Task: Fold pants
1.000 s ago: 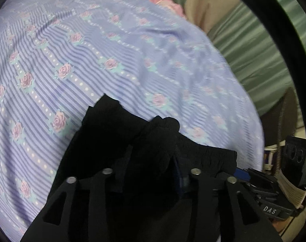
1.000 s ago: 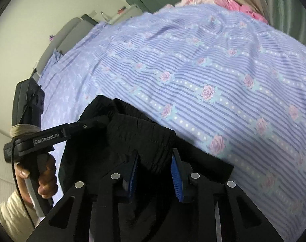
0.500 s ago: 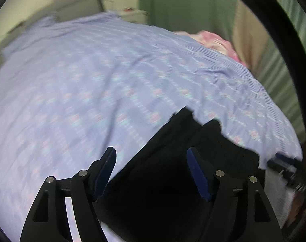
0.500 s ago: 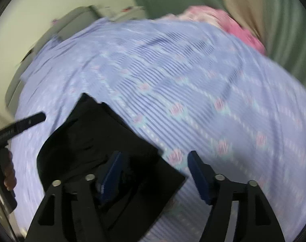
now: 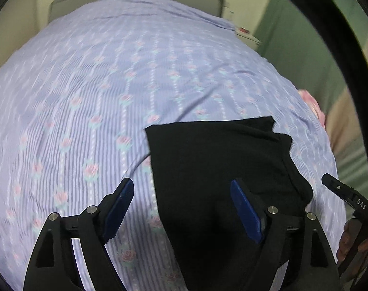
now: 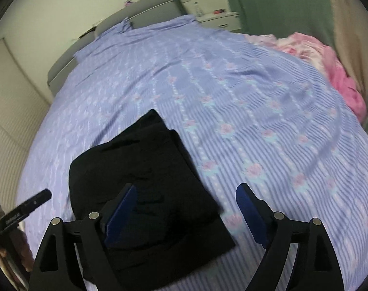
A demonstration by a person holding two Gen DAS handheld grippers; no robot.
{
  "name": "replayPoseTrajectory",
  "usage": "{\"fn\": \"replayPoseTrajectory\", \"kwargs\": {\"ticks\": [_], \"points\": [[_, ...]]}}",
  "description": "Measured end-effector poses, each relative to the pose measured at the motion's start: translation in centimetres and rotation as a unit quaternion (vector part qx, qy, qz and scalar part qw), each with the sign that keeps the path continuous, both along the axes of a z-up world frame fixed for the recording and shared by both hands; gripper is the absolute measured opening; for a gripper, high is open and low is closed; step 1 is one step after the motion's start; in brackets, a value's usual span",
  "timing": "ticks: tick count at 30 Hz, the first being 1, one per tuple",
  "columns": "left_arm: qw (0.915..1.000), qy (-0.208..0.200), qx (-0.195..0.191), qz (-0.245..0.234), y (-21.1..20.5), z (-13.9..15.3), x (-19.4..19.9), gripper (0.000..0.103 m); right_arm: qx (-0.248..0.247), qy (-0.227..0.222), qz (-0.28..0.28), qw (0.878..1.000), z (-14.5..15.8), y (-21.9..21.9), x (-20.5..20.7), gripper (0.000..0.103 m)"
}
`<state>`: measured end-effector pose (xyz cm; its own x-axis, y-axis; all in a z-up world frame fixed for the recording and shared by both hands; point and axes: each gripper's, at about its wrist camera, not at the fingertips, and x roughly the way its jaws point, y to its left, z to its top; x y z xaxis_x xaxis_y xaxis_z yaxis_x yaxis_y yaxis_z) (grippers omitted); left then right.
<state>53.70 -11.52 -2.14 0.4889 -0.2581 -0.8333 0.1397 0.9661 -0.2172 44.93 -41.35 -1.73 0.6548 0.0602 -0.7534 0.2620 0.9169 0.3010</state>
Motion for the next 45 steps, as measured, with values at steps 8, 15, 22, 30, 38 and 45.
{"fn": "replayPoseTrajectory", "kwargs": {"ticks": [8,15,22,30,38,45], "points": [[0.9989,0.024,-0.022,0.033,0.2,-2.1,-1.2,0.082,-0.013,0.016,0.043,0.999,-1.2,0.2,2.2,0.085],[0.9961,0.062,-0.046,0.042,-0.1,-3.8,-2.9,0.082,-0.001,0.039,0.053,0.998,-3.3,-0.4,1.3,0.085],[0.9935,0.092,-0.047,0.049,-1.2,-5.5,-3.7,0.082,0.054,0.062,0.052,0.995,-6.0,-1.6,0.4,0.085],[0.9937,0.104,-0.028,0.03,-3.1,-6.3,-4.2,0.082,0.128,0.071,0.058,0.988,-7.9,-2.9,-1.4,0.085],[0.9956,0.092,-0.011,0.013,-3.8,-6.7,-3.7,0.082,0.182,0.062,0.081,0.978,-9.2,-3.5,-0.7,0.085],[0.9963,0.085,-0.01,0.006,-3.8,-6.9,-2.9,0.082,0.24,0.05,0.097,0.965,-9.8,-3.4,0.6,0.086]]}}
